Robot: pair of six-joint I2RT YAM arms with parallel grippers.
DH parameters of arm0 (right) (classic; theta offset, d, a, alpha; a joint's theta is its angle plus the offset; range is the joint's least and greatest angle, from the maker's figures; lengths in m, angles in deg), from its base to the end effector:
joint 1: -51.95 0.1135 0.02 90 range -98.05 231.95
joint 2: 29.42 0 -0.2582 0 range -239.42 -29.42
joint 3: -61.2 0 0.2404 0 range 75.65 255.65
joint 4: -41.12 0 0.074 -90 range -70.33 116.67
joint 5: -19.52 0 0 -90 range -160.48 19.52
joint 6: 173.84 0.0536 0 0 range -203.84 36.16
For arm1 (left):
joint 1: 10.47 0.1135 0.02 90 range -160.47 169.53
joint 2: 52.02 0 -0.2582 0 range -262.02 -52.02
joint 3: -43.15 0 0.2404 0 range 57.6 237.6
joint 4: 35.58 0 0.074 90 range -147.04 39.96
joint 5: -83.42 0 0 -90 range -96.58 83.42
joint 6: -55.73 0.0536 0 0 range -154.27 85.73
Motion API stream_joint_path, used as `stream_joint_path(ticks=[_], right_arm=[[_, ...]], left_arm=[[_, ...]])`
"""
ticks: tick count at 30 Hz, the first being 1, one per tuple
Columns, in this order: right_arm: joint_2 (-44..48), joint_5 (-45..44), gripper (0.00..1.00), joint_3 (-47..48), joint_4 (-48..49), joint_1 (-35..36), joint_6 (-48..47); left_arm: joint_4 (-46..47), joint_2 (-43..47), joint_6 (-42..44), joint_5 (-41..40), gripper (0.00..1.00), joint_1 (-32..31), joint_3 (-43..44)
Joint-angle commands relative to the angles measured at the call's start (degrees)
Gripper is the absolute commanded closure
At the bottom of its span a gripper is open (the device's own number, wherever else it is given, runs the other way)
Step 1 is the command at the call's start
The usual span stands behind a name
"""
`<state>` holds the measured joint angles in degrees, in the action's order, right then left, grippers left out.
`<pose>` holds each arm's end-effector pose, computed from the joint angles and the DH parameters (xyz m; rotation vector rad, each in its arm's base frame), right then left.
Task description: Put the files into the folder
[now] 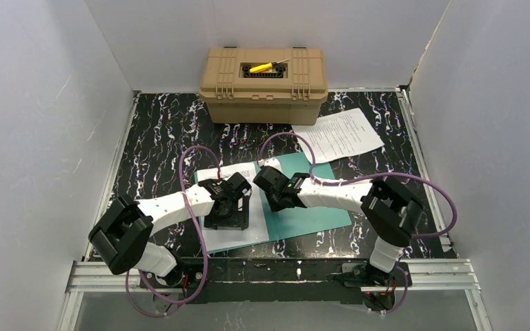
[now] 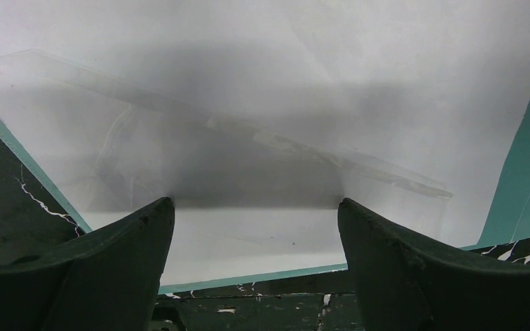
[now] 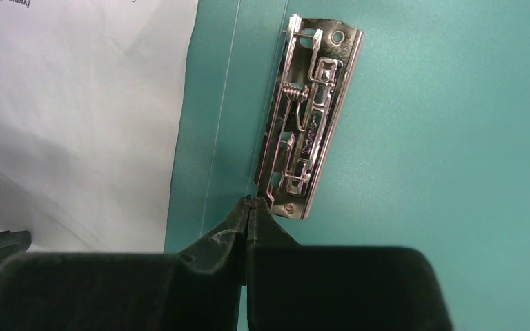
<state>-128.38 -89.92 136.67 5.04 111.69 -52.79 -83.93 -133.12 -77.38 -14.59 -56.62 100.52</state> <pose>0.1886 0.2879 0.1653 -0.5122 2.4780 0.1854 0.1711 -0.1673 0.1509 0.0436 2.8166 -0.1717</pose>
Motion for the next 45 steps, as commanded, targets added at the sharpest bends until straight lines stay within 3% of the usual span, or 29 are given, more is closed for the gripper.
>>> stream_joint_path(ticks=[1,11,45], right_arm=[[-3.2,-2.1,0.94,0.8,-3.5,0.6,-0.7],[-5.9,-5.7,0.98,0.5,-6.6,2.3,-0.9],[-6.4,-14.9,0.99,-2.8,-12.4,3.9,2.5]], left_arm=[[1.9,-1.6,-0.9,0.4,0.14,-0.3,-1.3],[2.8,-2.4,-1.3,0.3,0.14,-0.3,-2.4],[5.4,-5.7,-2.8,0.4,0.15,-0.2,-5.3]])
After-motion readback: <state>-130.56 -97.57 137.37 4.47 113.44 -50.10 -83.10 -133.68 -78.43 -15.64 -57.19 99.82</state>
